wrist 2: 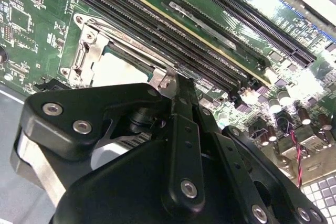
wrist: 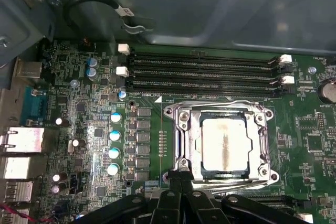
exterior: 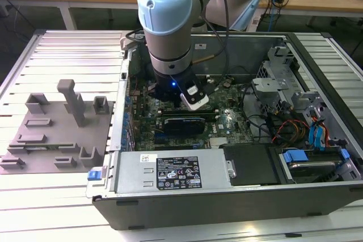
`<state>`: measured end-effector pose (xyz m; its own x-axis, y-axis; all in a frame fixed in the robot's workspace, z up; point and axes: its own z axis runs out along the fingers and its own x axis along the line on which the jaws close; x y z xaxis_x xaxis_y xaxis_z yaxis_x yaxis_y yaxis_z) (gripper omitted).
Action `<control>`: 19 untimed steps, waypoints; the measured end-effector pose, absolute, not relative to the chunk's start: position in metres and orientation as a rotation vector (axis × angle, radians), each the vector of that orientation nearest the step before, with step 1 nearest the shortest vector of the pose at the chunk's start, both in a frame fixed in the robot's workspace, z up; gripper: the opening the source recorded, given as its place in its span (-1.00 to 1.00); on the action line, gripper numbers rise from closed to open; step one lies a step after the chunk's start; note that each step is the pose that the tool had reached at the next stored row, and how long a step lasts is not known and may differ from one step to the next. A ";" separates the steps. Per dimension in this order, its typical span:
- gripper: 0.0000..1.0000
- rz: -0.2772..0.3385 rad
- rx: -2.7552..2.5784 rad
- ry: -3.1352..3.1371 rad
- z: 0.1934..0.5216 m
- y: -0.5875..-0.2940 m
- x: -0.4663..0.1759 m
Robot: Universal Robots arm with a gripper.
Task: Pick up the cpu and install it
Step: 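Install the second cpu locking lever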
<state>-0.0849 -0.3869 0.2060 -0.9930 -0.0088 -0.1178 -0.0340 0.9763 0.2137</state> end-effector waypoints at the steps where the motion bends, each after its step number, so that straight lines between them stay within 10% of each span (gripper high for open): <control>1: -0.79 0.328 -0.032 3.008 0.206 -0.388 -0.085; 19: -0.79 0.331 -0.029 3.029 0.206 -0.398 -0.082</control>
